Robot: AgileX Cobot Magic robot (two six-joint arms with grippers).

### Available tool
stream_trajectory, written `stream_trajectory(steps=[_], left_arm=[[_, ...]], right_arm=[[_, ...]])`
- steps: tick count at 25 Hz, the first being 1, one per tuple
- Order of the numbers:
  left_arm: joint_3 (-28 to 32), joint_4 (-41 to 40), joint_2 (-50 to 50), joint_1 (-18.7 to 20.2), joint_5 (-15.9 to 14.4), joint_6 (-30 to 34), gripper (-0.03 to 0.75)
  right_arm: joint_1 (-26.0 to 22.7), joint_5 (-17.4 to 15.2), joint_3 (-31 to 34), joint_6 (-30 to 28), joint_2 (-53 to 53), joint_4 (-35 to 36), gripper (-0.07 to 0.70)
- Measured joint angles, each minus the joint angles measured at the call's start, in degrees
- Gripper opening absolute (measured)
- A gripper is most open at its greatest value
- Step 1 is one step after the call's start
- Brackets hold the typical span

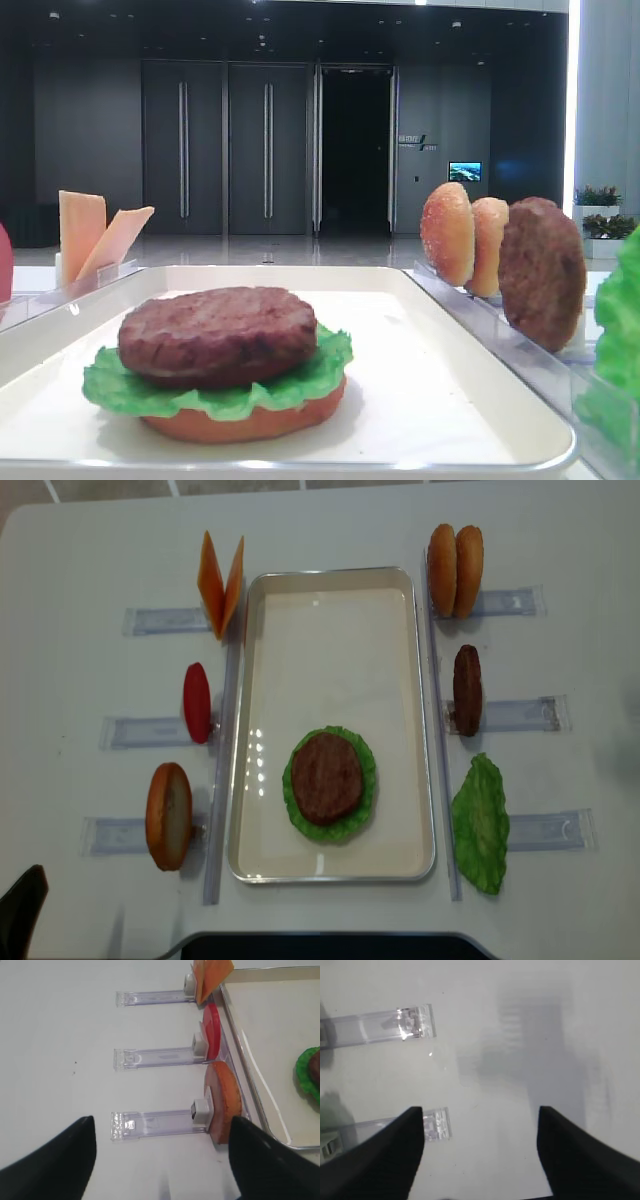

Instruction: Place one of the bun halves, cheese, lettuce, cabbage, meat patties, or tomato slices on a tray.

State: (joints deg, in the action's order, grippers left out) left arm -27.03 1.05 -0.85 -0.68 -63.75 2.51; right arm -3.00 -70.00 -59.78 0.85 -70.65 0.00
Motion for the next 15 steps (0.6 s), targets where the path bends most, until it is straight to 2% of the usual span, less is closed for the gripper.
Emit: stream_trajectory(steps=[8,15], left_arm=[[0.0,0.0,0.0,0.0,0.0,0.0,0.636],[0.0,0.0,0.0,0.0,0.0,0.0,0.636]], right_arm=[[0.0,0.0,8.9,0.9,14.6,0.8,0.486],[0.0,-0.3,15.7,1.2,32.4,1.1,0.486]])
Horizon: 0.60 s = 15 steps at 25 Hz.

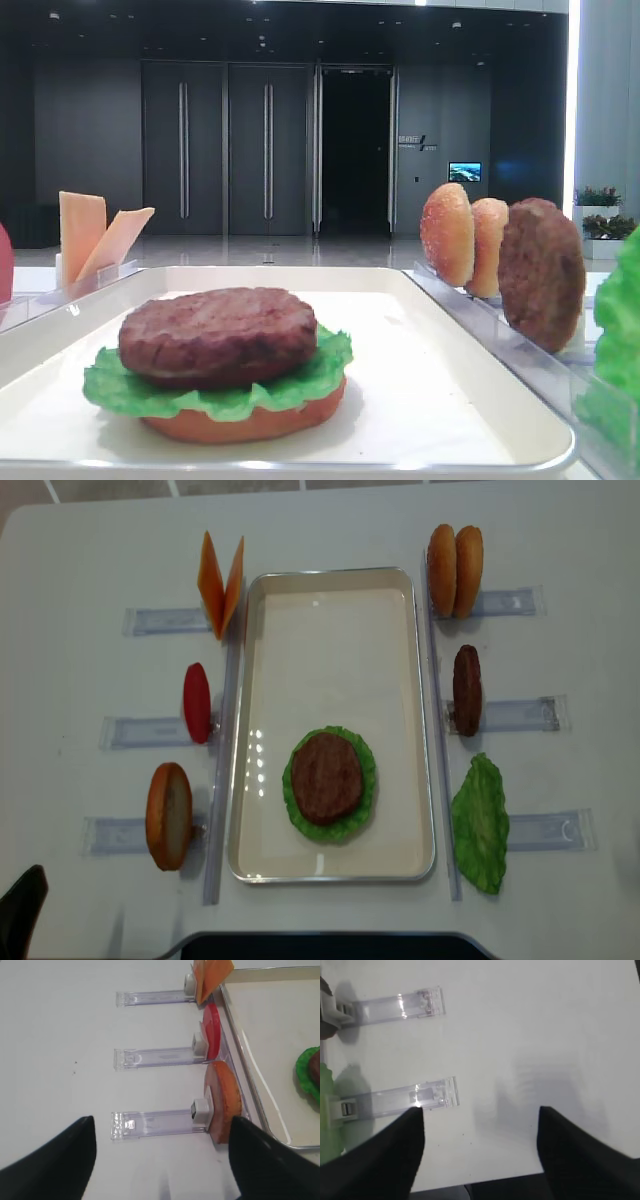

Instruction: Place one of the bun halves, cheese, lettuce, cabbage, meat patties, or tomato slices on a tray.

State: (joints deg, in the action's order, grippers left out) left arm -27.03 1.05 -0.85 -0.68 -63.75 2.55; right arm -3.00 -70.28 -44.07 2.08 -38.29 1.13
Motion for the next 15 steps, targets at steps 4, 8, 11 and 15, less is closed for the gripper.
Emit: stream_trajectory(steps=[4,8,11,15], left_arm=[[0.0,0.0,0.0,0.0,0.0,0.0,0.636],[0.0,0.0,0.0,0.0,0.0,0.0,0.636],[0.0,0.0,0.0,0.0,0.0,0.0,0.636],[0.0,0.0,0.0,0.0,0.0,0.0,0.636]], right_arm=[[0.0,0.1,2.6,0.0,8.7,0.1,0.486],[0.0,0.0,5.2,-0.3,16.3,0.1,0.486],[0.0,0.0,7.4,-1.3,21.2,0.0,0.486],[0.0,0.0,10.4,-1.4,27.5,-0.4,0.486]])
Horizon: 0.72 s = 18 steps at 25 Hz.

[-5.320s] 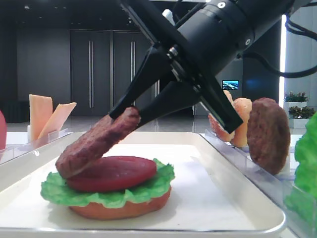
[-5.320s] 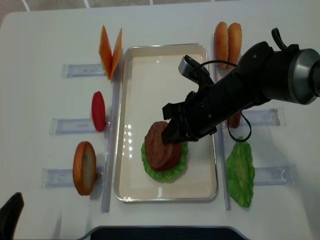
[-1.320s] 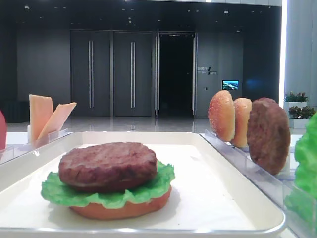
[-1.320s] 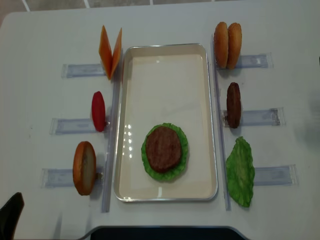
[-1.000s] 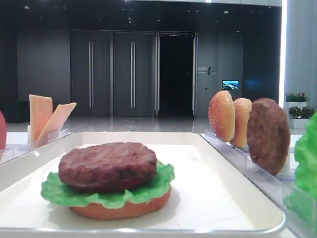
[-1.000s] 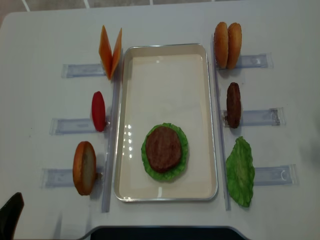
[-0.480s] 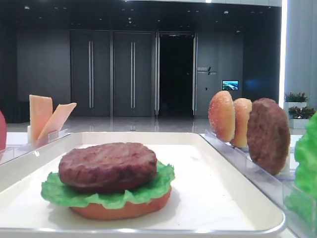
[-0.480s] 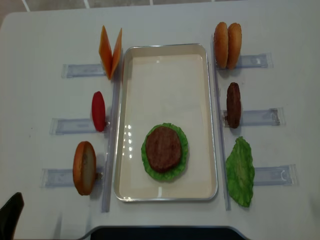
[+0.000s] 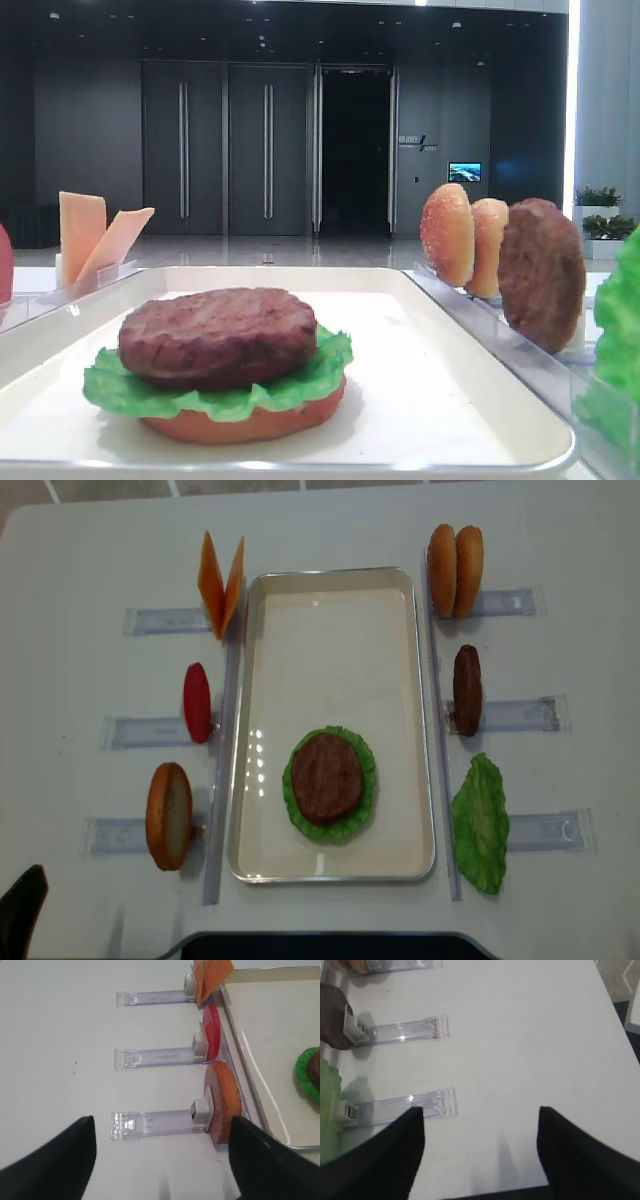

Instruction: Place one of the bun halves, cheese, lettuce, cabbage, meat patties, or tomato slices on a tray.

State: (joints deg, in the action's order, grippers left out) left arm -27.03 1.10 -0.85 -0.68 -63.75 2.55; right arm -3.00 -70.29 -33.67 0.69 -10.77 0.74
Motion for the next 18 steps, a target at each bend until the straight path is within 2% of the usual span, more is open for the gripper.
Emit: stream_trajectory(steps=[4,8,18], left_arm=[[0.0,0.0,0.0,0.0,0.0,0.0,0.636],[0.0,0.0,0.0,0.0,0.0,0.0,0.636],[0.0,0.0,0.0,0.0,0.0,0.0,0.636]], right_arm=[[0.0,0.5,3.0,0.0,6.1,0.2,0.486],[0.0,1.5,3.2,0.0,10.3,0.4,0.486],[0.0,4.7,5.2,-0.7,11.2,0.6,0.486]])
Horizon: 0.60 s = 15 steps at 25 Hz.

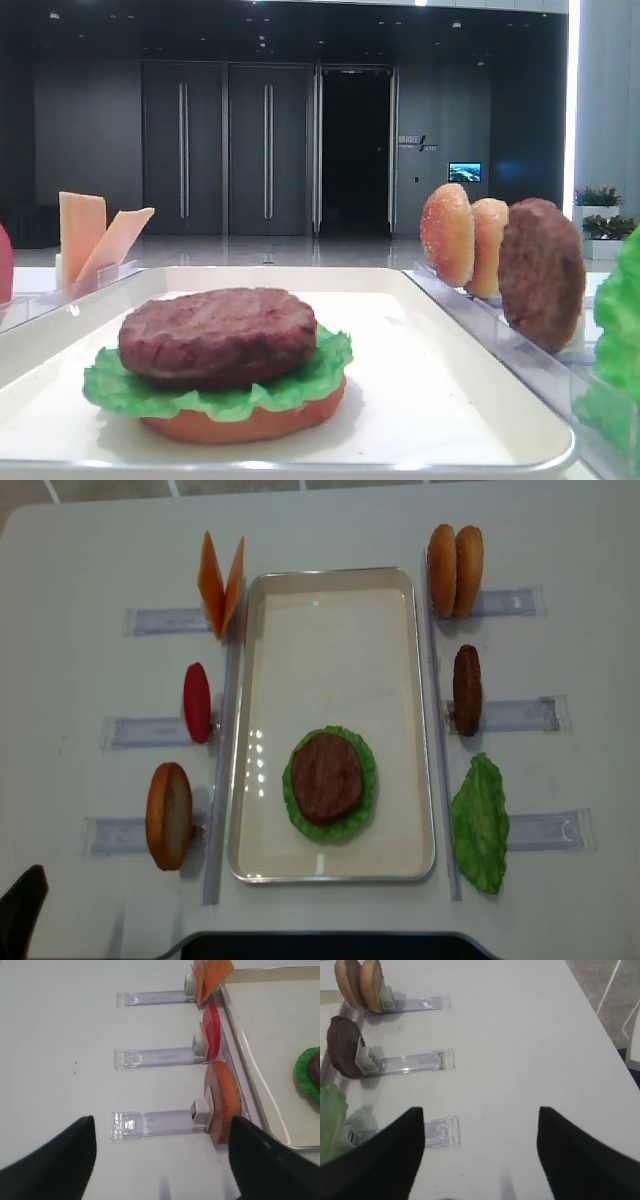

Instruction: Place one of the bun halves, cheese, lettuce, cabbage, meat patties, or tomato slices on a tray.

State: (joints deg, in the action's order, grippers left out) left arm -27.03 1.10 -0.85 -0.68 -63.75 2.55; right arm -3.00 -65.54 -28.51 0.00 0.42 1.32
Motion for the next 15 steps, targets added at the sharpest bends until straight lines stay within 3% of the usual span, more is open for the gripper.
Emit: stream_trajectory(steps=[15], left_arm=[[0.0,0.0,0.0,0.0,0.0,0.0,0.636]], right_arm=[[0.0,0.2,0.0,-0.8,0.0,0.1,0.486]])
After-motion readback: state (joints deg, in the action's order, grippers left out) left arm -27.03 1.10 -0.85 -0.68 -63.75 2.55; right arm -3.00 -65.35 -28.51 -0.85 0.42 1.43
